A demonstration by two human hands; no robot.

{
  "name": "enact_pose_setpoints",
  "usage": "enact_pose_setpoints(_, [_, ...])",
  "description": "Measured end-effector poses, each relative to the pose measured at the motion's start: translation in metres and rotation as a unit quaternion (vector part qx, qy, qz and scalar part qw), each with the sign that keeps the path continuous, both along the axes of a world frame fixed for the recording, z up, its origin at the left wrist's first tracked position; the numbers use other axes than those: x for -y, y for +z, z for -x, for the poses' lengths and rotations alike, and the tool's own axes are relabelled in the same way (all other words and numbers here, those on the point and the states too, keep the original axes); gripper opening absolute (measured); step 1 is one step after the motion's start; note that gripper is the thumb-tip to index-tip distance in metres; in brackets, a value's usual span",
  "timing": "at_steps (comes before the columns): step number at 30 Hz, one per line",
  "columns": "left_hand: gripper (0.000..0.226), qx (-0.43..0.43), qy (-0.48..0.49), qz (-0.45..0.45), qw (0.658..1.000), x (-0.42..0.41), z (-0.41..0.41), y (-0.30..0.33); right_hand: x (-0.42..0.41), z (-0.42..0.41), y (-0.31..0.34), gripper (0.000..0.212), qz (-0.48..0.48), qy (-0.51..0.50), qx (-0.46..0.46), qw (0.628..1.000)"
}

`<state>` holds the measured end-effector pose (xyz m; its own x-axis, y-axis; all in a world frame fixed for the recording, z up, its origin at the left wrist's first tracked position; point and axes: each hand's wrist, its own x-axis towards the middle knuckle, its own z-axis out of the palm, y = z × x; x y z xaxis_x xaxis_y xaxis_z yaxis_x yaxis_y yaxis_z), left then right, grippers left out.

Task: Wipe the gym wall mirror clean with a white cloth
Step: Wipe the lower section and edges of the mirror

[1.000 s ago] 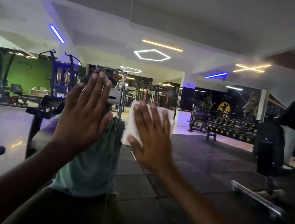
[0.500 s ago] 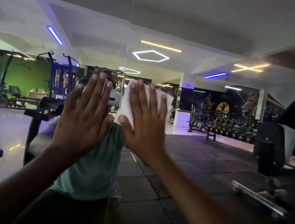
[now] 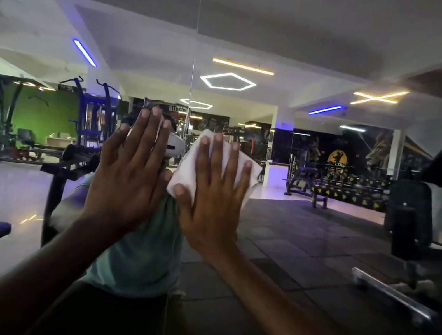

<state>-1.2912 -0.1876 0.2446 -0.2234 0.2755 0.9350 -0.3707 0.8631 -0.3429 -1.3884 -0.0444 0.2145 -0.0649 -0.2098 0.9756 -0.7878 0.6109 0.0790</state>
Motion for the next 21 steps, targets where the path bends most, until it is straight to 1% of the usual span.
enact_pose_setpoints(2, [0.07,0.009,-0.009,-0.001,1.0,0.0,-0.001,0.0,-0.017,0.018,0.01,0.074,-0.041,0.002,-0.038,0.998])
enact_pose_setpoints(4, [0.069,0.013,-0.016,-0.001,1.0,0.0,-0.003,0.0,-0.039,0.044,0.029,0.069,-0.055,-0.016,-0.054,0.997])
enact_pose_setpoints(5, [0.069,0.015,-0.019,0.0,1.0,0.0,-0.005,0.001,-0.048,0.056,0.041,0.069,-0.042,-0.03,-0.048,0.998])
enact_pose_setpoints(7, [0.068,0.017,-0.027,0.002,0.999,0.0,-0.007,0.002,-0.057,0.067,0.069,0.069,0.013,-0.049,-0.019,0.999])
enact_pose_setpoints(9, [0.068,0.022,-0.031,0.001,0.999,-0.001,-0.009,0.002,-0.045,0.057,0.091,0.072,0.067,-0.043,0.015,0.997])
enact_pose_setpoints(10, [0.068,0.026,-0.032,-0.001,0.999,-0.002,-0.009,0.002,-0.035,0.047,0.096,0.073,0.073,-0.035,0.018,0.997])
enact_pose_setpoints(11, [0.068,0.03,-0.035,-0.003,0.999,-0.001,-0.011,0.002,-0.025,0.035,0.095,0.073,0.056,-0.028,0.005,0.998])
enact_pose_setpoints(14, [0.066,0.042,-0.043,-0.008,0.998,0.001,-0.015,0.003,-0.009,0.012,0.056,0.068,-0.05,-0.003,-0.066,0.997])
enact_pose_setpoints(17, [0.067,0.051,-0.042,-0.019,0.998,0.002,-0.018,-0.006,-0.017,0.012,-0.024,0.066,-0.106,0.033,-0.056,0.992])
enact_pose_setpoints(19, [0.07,0.047,-0.033,-0.039,0.998,0.0,-0.019,-0.024,-0.029,0.017,-0.082,0.069,-0.135,0.05,-0.042,0.989])
enact_pose_setpoints(21, [0.071,0.052,-0.035,-0.061,0.996,-0.005,-0.02,-0.049,-0.04,0.023,-0.123,0.07,-0.159,0.052,-0.025,0.986])
